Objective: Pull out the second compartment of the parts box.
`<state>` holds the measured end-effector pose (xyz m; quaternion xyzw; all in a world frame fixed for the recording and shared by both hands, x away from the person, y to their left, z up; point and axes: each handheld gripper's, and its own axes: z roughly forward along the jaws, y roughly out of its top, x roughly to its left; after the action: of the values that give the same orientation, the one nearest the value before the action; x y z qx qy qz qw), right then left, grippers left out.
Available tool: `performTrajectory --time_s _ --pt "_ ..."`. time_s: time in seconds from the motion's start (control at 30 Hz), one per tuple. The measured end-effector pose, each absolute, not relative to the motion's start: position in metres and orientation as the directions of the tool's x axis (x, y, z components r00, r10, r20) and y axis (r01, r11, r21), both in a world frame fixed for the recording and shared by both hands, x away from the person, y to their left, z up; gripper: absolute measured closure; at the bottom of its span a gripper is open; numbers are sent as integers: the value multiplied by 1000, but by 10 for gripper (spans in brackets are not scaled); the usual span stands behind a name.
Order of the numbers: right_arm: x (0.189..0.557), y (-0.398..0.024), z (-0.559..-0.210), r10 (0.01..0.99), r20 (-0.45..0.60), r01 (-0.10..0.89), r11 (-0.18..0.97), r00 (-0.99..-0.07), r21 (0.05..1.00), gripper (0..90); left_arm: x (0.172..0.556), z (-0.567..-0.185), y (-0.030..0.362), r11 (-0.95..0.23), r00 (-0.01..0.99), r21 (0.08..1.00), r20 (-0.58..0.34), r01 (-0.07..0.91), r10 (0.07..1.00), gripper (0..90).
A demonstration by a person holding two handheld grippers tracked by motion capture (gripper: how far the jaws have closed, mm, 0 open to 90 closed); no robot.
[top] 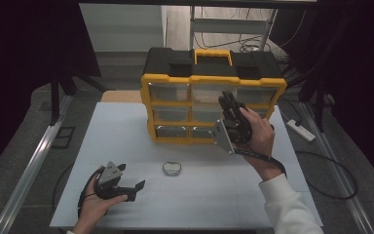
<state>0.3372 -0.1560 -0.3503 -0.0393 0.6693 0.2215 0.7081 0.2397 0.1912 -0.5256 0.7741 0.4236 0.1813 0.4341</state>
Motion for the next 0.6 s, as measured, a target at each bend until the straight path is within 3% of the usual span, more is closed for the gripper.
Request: performTrajectory --time_s 0.6 --pt "329 -158 -352 265 -964 -376 894 13 241 725 239 -525 191 -265 577 827 -85 496 812 64"
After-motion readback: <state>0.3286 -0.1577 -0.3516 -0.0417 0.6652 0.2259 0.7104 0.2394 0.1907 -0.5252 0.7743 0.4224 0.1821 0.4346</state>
